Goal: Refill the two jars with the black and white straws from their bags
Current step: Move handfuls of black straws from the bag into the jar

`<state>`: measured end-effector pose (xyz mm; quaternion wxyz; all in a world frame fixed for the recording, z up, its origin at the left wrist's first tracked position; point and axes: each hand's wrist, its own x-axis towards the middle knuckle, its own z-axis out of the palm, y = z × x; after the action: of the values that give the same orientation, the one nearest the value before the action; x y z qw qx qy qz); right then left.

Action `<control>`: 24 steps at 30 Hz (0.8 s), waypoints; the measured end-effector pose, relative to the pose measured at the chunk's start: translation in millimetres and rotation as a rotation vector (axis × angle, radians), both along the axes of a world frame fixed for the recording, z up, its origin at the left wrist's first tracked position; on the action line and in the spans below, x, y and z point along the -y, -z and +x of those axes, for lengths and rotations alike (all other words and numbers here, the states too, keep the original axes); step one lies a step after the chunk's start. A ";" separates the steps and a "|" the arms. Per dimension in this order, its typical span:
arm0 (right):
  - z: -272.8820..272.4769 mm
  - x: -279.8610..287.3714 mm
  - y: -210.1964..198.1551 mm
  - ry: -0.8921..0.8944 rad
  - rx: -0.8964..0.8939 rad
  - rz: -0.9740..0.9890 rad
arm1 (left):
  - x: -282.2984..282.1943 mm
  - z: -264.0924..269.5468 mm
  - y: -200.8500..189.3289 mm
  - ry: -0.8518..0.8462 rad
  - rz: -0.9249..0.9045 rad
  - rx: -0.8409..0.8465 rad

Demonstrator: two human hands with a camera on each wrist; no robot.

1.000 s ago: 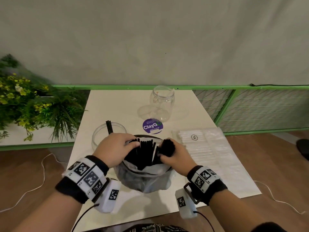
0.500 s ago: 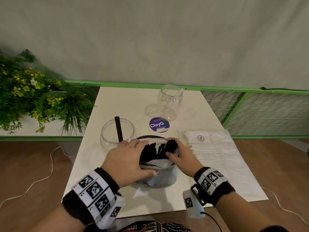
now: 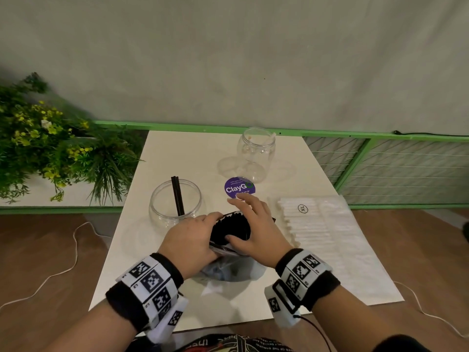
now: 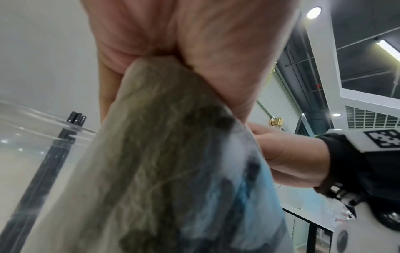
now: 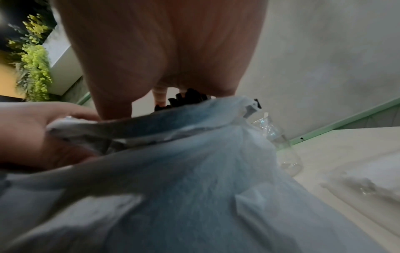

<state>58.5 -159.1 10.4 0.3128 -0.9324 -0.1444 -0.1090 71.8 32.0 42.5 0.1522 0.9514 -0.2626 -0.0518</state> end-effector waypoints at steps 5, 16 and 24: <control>2.3 -5.4 5.2 0.008 0.065 -0.073 | -4.3 5.8 1.8 -0.022 -0.017 0.015; 11.5 23.6 0.6 -0.046 0.170 -0.037 | -15.9 12.5 9.1 -0.071 -0.013 -0.011; 6.7 27.1 12.5 0.004 0.173 -0.172 | -21.1 17.2 -1.2 -0.047 -0.164 -0.167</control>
<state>65.2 -186.3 -2.1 0.2180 -0.9431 -0.1778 -0.1771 89.1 53.1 43.7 0.2522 0.9340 -0.2300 -0.1057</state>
